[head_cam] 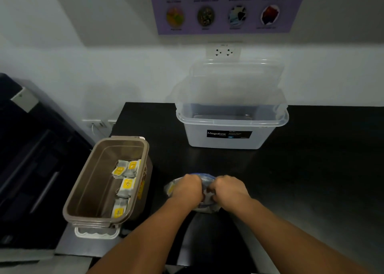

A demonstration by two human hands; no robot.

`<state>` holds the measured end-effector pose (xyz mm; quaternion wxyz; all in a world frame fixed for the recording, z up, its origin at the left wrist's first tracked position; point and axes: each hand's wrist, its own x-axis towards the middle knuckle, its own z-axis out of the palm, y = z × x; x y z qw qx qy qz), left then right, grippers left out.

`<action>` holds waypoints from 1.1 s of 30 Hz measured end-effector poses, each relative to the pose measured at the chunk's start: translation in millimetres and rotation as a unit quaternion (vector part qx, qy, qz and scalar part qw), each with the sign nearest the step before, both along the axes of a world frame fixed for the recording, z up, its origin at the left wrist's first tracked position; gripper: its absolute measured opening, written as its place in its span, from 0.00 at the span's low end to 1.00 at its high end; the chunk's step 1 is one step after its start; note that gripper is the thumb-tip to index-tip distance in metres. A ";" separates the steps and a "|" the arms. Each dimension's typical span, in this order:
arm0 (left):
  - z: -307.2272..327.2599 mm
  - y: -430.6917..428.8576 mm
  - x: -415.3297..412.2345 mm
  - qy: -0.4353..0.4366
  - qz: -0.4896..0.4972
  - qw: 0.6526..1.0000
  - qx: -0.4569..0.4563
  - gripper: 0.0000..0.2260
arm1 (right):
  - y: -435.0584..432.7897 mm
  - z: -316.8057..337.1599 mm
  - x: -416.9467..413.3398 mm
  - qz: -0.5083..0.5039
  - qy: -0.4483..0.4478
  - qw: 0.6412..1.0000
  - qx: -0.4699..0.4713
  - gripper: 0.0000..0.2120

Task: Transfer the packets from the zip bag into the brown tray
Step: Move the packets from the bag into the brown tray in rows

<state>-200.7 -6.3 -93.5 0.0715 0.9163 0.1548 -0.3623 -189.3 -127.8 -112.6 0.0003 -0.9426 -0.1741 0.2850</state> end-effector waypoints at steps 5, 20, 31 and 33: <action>3.6 15.5 -11.2 -0.131 -0.015 0.989 -0.074 0.13 | 2.5 2.5 1.7 -0.010 -0.008 0.999 0.034 0.11; 58.4 59.2 -6.7 -0.218 0.010 0.946 -0.240 0.13 | 1.2 26.1 6.3 -0.237 0.002 0.906 0.350 0.11; 88.0 107.3 -10.9 -0.338 0.137 0.871 -0.328 0.03 | 31.4 42.8 13.4 -0.387 0.085 0.758 0.518 0.03; 96.6 122.7 -13.6 -0.322 0.202 0.843 -0.381 0.03 | 40.9 49.7 13.9 -0.413 0.141 0.705 0.560 0.03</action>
